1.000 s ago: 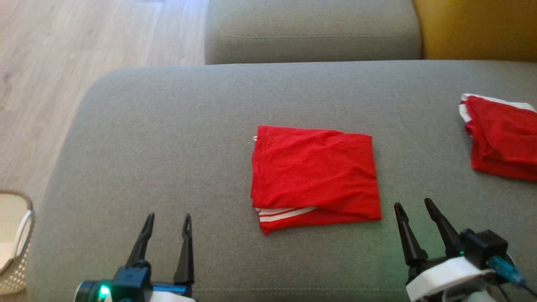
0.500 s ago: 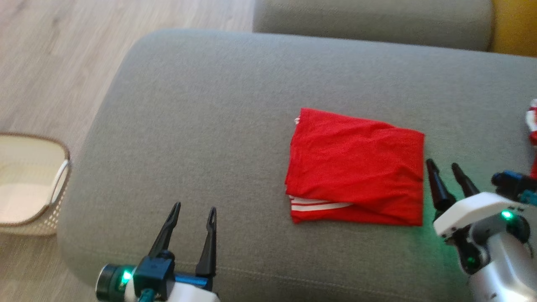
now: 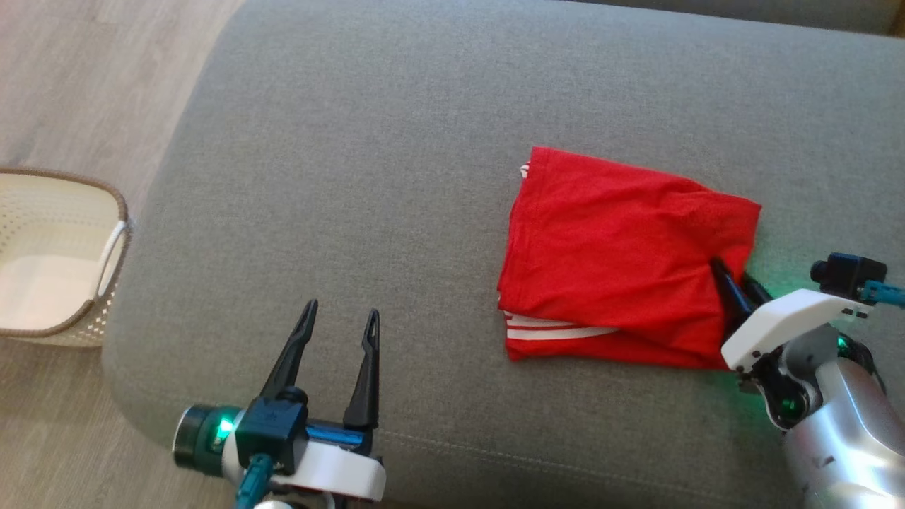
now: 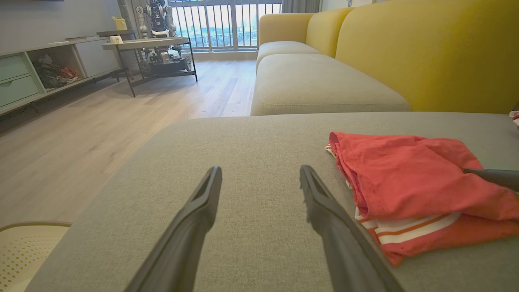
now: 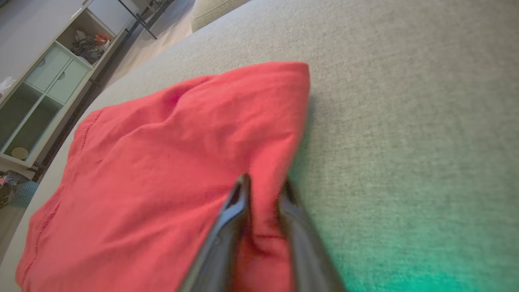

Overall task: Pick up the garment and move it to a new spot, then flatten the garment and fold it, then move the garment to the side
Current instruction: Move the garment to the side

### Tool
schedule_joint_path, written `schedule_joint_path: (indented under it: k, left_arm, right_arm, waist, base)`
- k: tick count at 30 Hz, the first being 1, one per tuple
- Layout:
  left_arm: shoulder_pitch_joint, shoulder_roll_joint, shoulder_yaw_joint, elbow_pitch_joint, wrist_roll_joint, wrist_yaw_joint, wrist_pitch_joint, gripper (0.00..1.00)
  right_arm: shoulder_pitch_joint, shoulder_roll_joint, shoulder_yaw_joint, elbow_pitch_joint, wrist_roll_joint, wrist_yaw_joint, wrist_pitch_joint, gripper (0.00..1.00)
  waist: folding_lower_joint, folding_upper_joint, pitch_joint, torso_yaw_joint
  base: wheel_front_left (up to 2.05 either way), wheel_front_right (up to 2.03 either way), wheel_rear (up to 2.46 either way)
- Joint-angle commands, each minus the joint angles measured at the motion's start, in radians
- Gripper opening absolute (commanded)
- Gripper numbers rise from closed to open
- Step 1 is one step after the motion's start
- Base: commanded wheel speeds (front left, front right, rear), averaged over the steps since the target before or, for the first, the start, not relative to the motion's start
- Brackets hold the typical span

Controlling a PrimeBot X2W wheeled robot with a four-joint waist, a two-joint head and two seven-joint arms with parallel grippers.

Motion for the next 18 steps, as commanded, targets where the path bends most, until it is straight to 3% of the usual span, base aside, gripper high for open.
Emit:
schedule_joint_path:
  k: [1,6,10,18]
  left_arm:
    - [-0.035,-0.008,0.029,-0.031,-0.001,0.008,-0.012,1.00]
    - [-0.045,-0.008,0.029,-0.032,0.006,0.011,-0.012,1.00]
    - [-0.049,-0.006,0.035,-0.037,0.013,0.009,-0.012,1.00]
    - [-0.083,0.009,0.038,-0.040,0.028,0.000,-0.012,1.00]
  right_arm:
    - [0.003,0.000,0.036,-0.010,0.004,0.000,0.007,0.00]
    - [0.003,-0.035,0.055,-0.045,-0.020,0.000,-0.048,0.00]
    - [-0.039,-0.104,0.056,-0.102,-0.098,0.000,-0.080,0.00]
    - [-0.160,-0.210,-0.013,-0.200,-0.193,0.000,-0.019,0.00]
  waist:
    - [-0.0001,0.0000,0.005,-0.006]
    - [-0.0001,0.0000,0.013,-0.039]
    - [-0.0001,0.0000,0.026,-0.108]
    - [-0.0001,0.0000,0.065,-0.215]
  base:
    - [0.00,0.00,0.00]
    - [0.00,0.00,0.00]
    - [0.00,0.00,0.00]
    - [0.00,0.00,0.00]
